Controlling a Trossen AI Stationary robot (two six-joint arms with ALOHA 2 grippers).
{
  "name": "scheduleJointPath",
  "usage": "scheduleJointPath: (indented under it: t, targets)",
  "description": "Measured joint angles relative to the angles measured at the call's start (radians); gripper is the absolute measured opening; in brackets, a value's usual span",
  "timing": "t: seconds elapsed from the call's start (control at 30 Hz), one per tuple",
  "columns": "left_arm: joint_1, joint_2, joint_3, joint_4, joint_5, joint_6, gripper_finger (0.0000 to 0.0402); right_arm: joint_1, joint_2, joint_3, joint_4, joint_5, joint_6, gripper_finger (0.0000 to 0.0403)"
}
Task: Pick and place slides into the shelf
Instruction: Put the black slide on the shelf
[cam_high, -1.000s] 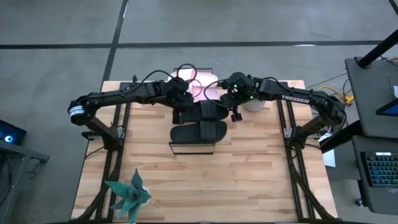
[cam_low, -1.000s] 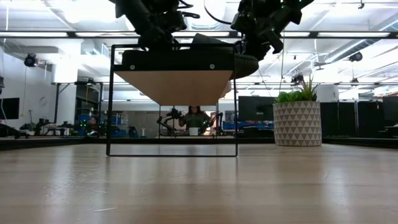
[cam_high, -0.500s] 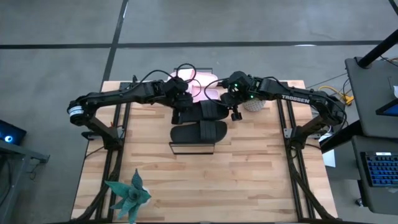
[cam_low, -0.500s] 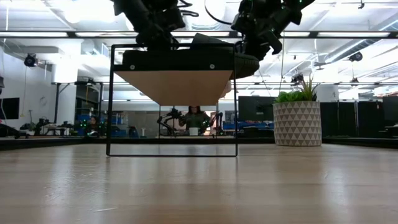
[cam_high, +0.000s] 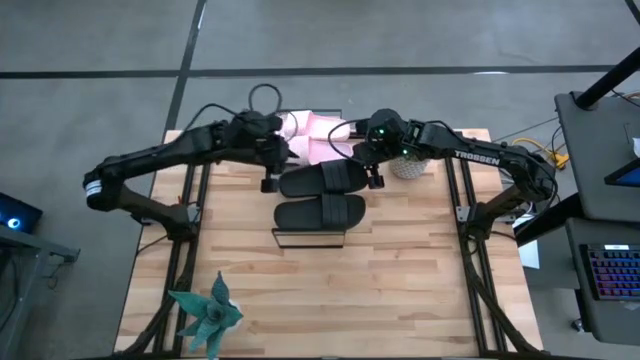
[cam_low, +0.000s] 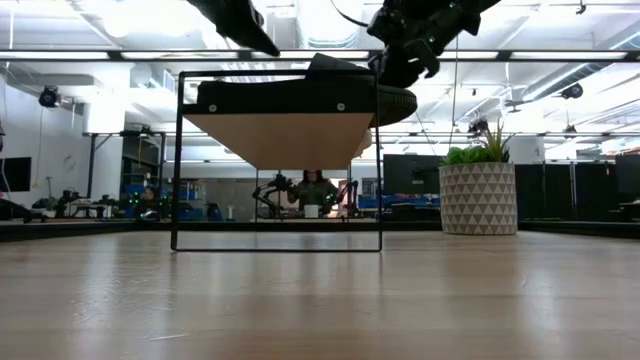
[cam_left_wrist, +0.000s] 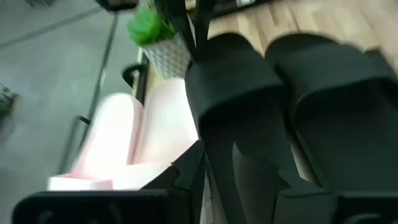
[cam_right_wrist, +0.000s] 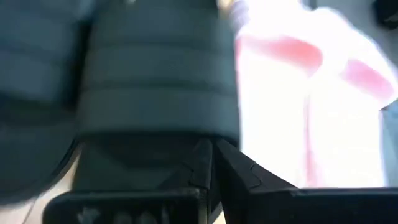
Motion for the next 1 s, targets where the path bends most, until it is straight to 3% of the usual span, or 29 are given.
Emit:
scheduleJointPath:
  t: [0.5, 1.0]
  targets:
    - [-0.007, -0.207, 0.0, 0.024, 0.0, -0.054, 0.0082, -0.02, 0.054, -0.016, 0.03, -0.006, 0.008, 0.0009]
    - [-0.007, -0.195, -0.009, 0.031, -0.001, -0.051, 0.0082, -0.023, 0.071, 0.0, -0.02, -0.005, 0.015, 0.0009]
